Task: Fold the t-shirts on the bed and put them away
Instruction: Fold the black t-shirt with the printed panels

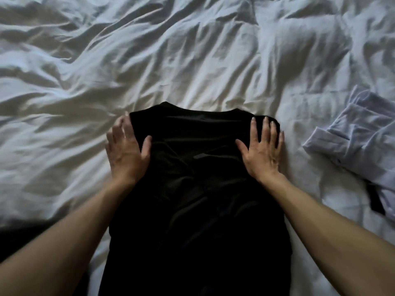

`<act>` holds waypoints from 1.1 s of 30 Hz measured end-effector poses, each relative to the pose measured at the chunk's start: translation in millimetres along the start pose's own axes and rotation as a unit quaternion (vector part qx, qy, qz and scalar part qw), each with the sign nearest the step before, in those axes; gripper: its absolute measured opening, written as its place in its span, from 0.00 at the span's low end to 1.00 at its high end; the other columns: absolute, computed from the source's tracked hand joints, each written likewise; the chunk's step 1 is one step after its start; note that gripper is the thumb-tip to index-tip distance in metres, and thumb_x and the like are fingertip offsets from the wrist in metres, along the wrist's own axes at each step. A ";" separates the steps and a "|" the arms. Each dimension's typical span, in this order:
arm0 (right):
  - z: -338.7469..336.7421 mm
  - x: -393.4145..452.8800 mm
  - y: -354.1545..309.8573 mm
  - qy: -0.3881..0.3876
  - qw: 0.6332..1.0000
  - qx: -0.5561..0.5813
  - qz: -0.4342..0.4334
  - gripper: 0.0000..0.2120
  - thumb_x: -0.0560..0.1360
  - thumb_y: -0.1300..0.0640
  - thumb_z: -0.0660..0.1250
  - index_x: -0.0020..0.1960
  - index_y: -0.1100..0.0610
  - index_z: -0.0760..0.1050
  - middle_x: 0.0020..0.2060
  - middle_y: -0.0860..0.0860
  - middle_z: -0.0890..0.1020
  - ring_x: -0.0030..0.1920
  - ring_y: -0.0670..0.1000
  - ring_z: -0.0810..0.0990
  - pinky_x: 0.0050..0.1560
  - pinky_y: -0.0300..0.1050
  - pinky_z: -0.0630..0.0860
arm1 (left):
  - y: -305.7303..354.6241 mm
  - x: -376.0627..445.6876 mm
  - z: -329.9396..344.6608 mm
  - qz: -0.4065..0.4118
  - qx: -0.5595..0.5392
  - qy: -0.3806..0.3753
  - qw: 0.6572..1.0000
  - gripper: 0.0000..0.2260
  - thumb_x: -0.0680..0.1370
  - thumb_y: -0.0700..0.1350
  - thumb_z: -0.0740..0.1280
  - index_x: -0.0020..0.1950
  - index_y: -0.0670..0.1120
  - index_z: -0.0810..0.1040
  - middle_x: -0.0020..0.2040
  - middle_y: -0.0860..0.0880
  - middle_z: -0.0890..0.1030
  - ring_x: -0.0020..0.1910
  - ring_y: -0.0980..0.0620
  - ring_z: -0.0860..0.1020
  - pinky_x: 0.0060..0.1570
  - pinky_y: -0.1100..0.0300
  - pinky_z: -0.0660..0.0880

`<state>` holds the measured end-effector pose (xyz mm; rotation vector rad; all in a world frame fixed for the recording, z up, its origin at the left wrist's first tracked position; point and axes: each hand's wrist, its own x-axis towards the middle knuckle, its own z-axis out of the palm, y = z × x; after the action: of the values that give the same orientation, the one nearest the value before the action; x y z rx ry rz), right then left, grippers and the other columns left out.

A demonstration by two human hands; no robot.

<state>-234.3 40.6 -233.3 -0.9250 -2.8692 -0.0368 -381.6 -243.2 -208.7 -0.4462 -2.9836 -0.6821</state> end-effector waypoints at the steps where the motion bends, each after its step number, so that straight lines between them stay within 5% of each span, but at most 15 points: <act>1: -8.1 -7.5 -5.0 0.031 0.999 0.007 -0.004 0.34 0.79 0.38 0.55 0.77 0.60 0.62 0.74 0.65 0.65 0.73 0.66 0.63 0.73 0.67 0.58 | 1.4 -20.4 -6.1 0.052 -0.007 0.011 0.999 0.32 0.78 0.54 0.66 0.78 0.42 0.61 0.73 0.40 0.65 0.68 0.37 0.66 0.66 0.42 0.65; 3: -24.2 -41.0 -15.6 0.077 0.993 0.042 -0.083 0.33 0.79 0.40 0.58 0.77 0.60 0.63 0.74 0.64 0.64 0.74 0.66 0.62 0.74 0.64 0.56 | 1.1 -68.5 -17.8 0.152 -0.031 -0.030 0.987 0.32 0.75 0.59 0.67 0.74 0.42 0.68 0.71 0.42 0.69 0.68 0.39 0.69 0.64 0.45 0.68; 6: -30.0 -102.7 -18.4 -0.007 0.968 0.048 -0.248 0.34 0.77 0.36 0.58 0.77 0.52 0.63 0.76 0.61 0.63 0.76 0.64 0.60 0.74 0.64 0.56 | -9.6 -123.6 -17.2 0.220 0.032 -0.124 0.967 0.34 0.72 0.65 0.66 0.71 0.45 0.74 0.69 0.45 0.73 0.68 0.42 0.72 0.64 0.47 0.71; 12: -9.6 -109.5 -1.7 -0.084 0.994 0.010 -0.072 0.35 0.77 0.34 0.51 0.76 0.54 0.64 0.74 0.60 0.66 0.74 0.62 0.64 0.70 0.65 0.61 | 0.4 -124.7 -12.3 0.075 -0.071 -0.069 0.992 0.12 0.75 0.48 0.64 0.52 0.44 0.82 0.48 0.49 0.79 0.48 0.47 0.78 0.46 0.53 0.76; 15: -25.8 -116.7 -23.2 -0.028 0.995 0.073 -0.064 0.34 0.78 0.37 0.53 0.73 0.60 0.68 0.71 0.64 0.69 0.72 0.64 0.66 0.72 0.63 0.61 | 10.8 -124.9 -15.3 0.022 -0.194 -0.065 0.979 0.12 0.78 0.47 0.63 0.49 0.42 0.84 0.45 0.50 0.80 0.45 0.49 0.79 0.47 0.54 0.76; 18: -52.5 -139.9 -69.7 0.005 0.968 0.240 -0.071 0.25 0.77 0.42 0.61 0.64 0.61 0.76 0.56 0.58 0.79 0.57 0.59 0.77 0.60 0.56 0.74 | 15.6 -129.3 -15.7 -0.005 -0.246 -0.070 0.967 0.15 0.79 0.50 0.62 0.49 0.42 0.85 0.46 0.51 0.80 0.47 0.50 0.80 0.51 0.58 0.74; 20: -66.7 -154.2 -104.9 -0.169 0.899 0.400 0.058 0.29 0.74 0.37 0.66 0.66 0.56 0.73 0.53 0.51 0.80 0.52 0.52 0.80 0.55 0.52 0.78 | 17.2 -131.3 -17.3 -0.047 -0.290 -0.088 0.952 0.14 0.80 0.50 0.62 0.51 0.44 0.85 0.49 0.53 0.80 0.51 0.52 0.80 0.54 0.64 0.73; 22: -72.1 -154.0 -132.0 -0.298 0.740 0.546 0.257 0.37 0.66 0.31 0.71 0.66 0.53 0.72 0.53 0.48 0.82 0.52 0.48 0.83 0.55 0.50 0.81 | 18.0 -130.3 -19.4 -0.060 -0.312 -0.115 0.941 0.14 0.81 0.51 0.61 0.53 0.48 0.84 0.53 0.54 0.80 0.57 0.54 0.78 0.57 0.69 0.70; 24: -62.8 -143.9 -148.9 -0.281 0.585 0.669 0.363 0.33 0.66 0.38 0.76 0.61 0.58 0.74 0.50 0.53 0.85 0.48 0.51 0.85 0.53 0.52 0.82 | 16.6 -129.5 -19.8 -0.022 -0.294 -0.154 0.943 0.19 0.80 0.53 0.57 0.59 0.47 0.83 0.59 0.51 0.78 0.62 0.54 0.74 0.62 0.69 0.67; 26: -56.1 -126.9 -161.6 -0.214 0.492 0.741 0.405 0.21 0.73 0.52 0.75 0.58 0.64 0.76 0.50 0.60 0.84 0.49 0.55 0.85 0.54 0.55 0.82 | 13.3 -130.6 -20.7 0.006 -0.276 -0.183 0.943 0.23 0.80 0.56 0.55 0.65 0.47 0.80 0.65 0.50 0.76 0.66 0.54 0.72 0.66 0.64 0.65; 27: -54.9 -120.2 -165.0 -0.178 0.505 0.739 0.409 0.18 0.74 0.55 0.73 0.59 0.64 0.76 0.52 0.61 0.84 0.52 0.56 0.84 0.58 0.57 0.80 | 11.6 -132.0 -22.1 0.016 -0.267 -0.170 0.949 0.24 0.80 0.58 0.54 0.67 0.47 0.79 0.67 0.50 0.75 0.67 0.54 0.71 0.68 0.63 0.64; 28: -56.1 -115.4 -165.9 -0.149 0.571 0.706 0.392 0.19 0.74 0.53 0.72 0.60 0.63 0.75 0.55 0.60 0.82 0.55 0.56 0.82 0.61 0.57 0.78 | 6.9 -134.5 -22.4 0.020 -0.252 -0.144 0.957 0.25 0.79 0.58 0.54 0.68 0.47 0.78 0.67 0.50 0.75 0.67 0.54 0.71 0.69 0.62 0.64; 30: -60.8 -109.2 -160.5 -0.105 0.770 0.552 0.300 0.19 0.76 0.49 0.69 0.58 0.63 0.74 0.57 0.58 0.79 0.59 0.56 0.77 0.64 0.52 0.73 | -3.9 -139.1 -21.7 0.023 -0.184 -0.091 0.979 0.25 0.80 0.57 0.53 0.70 0.47 0.76 0.67 0.48 0.75 0.67 0.50 0.72 0.68 0.55 0.67; 31: -60.2 -107.6 -155.0 -0.077 0.826 0.497 0.255 0.17 0.78 0.49 0.68 0.56 0.63 0.74 0.56 0.58 0.78 0.57 0.56 0.76 0.63 0.51 0.72 | -8.9 -141.7 -21.1 0.021 -0.144 -0.081 0.986 0.25 0.79 0.57 0.53 0.70 0.47 0.76 0.68 0.47 0.75 0.68 0.47 0.72 0.66 0.51 0.69; 33: -67.7 -106.4 -144.7 -0.065 0.813 0.529 0.232 0.12 0.79 0.51 0.66 0.54 0.60 0.73 0.52 0.55 0.79 0.53 0.54 0.79 0.58 0.50 0.75 | -17.1 -149.0 -18.2 0.027 -0.106 -0.074 0.991 0.24 0.79 0.55 0.54 0.69 0.46 0.77 0.69 0.44 0.74 0.68 0.43 0.72 0.65 0.46 0.71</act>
<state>-225.4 -142.9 -177.5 -1.2515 -2.0402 1.5117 -244.2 -305.6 -215.9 -0.6131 -3.0329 -1.0094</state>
